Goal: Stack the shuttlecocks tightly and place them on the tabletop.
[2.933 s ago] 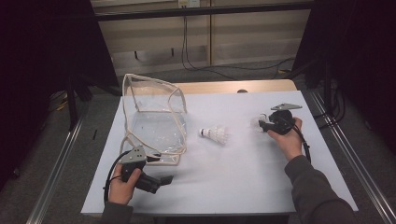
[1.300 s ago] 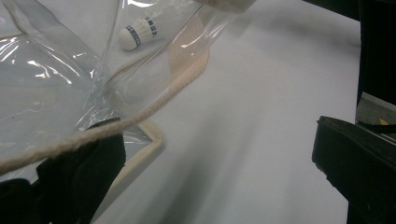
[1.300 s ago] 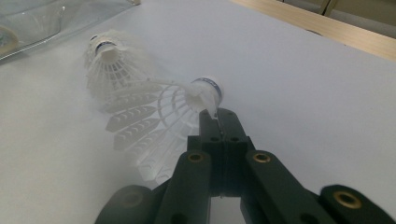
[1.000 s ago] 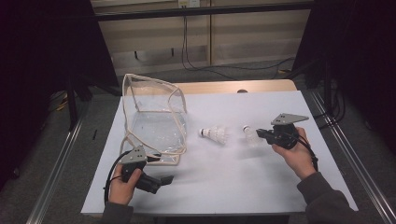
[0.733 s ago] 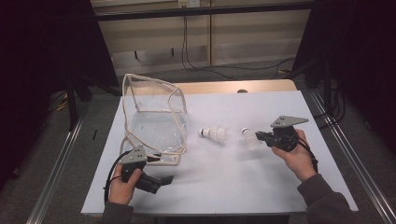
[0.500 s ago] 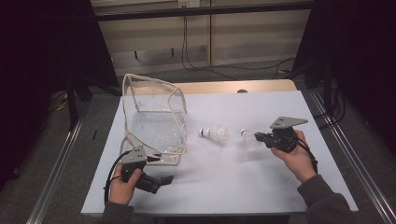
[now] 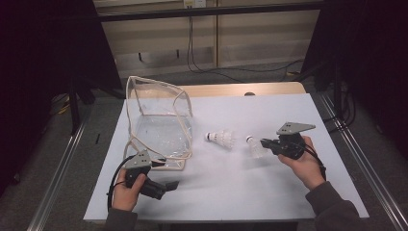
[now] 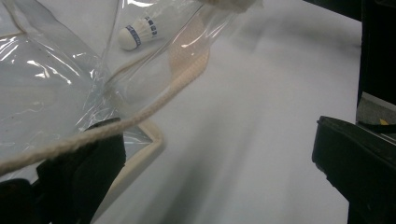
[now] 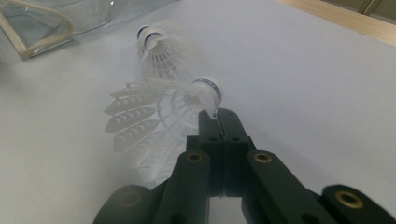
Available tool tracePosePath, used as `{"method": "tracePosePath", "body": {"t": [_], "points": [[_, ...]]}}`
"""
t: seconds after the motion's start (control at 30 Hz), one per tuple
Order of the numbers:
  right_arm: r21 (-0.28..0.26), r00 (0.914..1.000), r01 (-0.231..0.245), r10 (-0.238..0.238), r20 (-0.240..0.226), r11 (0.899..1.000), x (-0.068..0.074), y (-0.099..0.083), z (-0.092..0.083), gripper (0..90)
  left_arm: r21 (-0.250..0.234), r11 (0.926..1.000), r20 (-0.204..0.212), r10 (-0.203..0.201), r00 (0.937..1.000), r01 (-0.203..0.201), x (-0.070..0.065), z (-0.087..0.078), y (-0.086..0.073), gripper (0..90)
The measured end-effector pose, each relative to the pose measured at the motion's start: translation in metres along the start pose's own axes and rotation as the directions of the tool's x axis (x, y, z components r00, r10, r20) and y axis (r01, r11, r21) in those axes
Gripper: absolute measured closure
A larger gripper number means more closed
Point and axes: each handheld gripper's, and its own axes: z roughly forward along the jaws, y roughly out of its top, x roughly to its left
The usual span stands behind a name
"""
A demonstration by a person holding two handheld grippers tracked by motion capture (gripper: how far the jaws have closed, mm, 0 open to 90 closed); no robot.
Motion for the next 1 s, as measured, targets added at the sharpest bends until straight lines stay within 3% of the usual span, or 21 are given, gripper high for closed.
{"method": "tracePosePath", "body": {"t": [1.0], "points": [[-0.001, 0.9999, -0.001, 0.001, -0.013, 1.0, 0.001, -0.011, 0.001, 88.1, 0.001, 1.0, -0.002, -0.002, 1.0, 0.002, -0.001, 0.0, 0.0, 2.8]]}}
